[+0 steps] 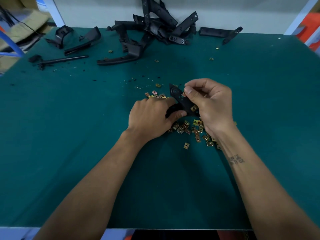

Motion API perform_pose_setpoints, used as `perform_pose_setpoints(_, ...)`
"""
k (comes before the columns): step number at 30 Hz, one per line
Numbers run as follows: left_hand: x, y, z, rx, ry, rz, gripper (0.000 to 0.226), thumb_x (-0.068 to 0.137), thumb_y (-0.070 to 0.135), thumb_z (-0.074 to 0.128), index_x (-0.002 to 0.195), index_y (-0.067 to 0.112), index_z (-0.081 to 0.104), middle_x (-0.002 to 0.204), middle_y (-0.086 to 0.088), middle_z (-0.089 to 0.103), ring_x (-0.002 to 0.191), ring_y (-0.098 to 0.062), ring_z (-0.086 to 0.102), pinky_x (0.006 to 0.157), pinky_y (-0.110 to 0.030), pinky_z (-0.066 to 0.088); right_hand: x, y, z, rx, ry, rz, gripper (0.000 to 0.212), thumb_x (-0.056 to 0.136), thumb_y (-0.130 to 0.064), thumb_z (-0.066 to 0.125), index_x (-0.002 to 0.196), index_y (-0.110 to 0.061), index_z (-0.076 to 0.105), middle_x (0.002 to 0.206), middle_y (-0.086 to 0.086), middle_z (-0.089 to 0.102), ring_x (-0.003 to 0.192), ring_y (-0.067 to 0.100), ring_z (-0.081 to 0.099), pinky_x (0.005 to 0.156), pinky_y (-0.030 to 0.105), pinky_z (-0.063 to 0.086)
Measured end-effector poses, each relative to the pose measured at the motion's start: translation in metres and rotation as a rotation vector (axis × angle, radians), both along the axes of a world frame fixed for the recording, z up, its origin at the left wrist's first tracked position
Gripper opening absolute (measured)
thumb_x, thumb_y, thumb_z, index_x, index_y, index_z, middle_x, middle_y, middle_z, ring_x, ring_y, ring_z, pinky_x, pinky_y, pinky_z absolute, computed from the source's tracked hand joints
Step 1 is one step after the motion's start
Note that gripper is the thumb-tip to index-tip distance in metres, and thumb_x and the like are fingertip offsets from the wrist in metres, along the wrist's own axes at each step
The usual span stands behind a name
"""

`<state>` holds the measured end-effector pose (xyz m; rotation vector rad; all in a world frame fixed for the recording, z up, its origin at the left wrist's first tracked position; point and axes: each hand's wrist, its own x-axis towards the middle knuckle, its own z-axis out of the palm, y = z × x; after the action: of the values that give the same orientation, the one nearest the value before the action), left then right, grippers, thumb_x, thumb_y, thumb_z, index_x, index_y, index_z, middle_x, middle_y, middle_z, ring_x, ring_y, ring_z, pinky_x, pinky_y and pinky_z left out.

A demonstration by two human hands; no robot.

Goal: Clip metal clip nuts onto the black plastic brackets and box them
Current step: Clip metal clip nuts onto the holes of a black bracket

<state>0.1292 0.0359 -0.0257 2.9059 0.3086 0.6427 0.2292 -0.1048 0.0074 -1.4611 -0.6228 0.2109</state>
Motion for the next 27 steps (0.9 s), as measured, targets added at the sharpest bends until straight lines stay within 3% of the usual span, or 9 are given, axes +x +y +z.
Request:
perform_pose_setpoints(7, -0.002, -0.002, 0.003, 0.003, -0.05, 0.007, 0.05, 0.094, 0.074, 0.04, 0.111, 0.036, 0.069, 0.078, 0.001, 0.069, 0.075, -0.034, 0.066, 0.057, -0.032, 0.033, -0.012, 0.012, -0.005, 0.145, 0.11, -0.188, 0.019, 0.093, 0.001, 0.069, 0.082, -0.014, 0.072, 0.069, -0.006, 0.072, 0.07, 0.007, 0.067, 0.07, 0.021, 0.054)
perform_pose_setpoints(19, -0.003, -0.003, 0.005, -0.003, -0.072, -0.008, 0.047, 0.094, 0.072, 0.044, 0.109, 0.036, 0.07, 0.078, -0.002, 0.07, 0.073, -0.037, 0.066, 0.057, -0.032, 0.031, -0.012, 0.012, -0.009, 0.099, 0.026, -0.181, 0.016, 0.09, -0.007, 0.072, 0.082, -0.021, 0.073, 0.072, -0.01, 0.072, 0.071, 0.004, 0.066, 0.068, 0.017, 0.052)
perform_pose_setpoints(27, -0.001, -0.002, 0.001, 0.032, -0.037, -0.004, 0.056, 0.093, 0.076, 0.029, 0.11, 0.037, 0.065, 0.083, -0.003, 0.072, 0.076, -0.038, 0.066, 0.057, -0.034, 0.033, -0.017, 0.013, -0.01, 0.108, -0.003, -0.183, 0.016, 0.09, -0.012, 0.072, 0.08, -0.024, 0.071, 0.073, -0.01, 0.072, 0.071, 0.005, 0.066, 0.067, 0.019, 0.052)
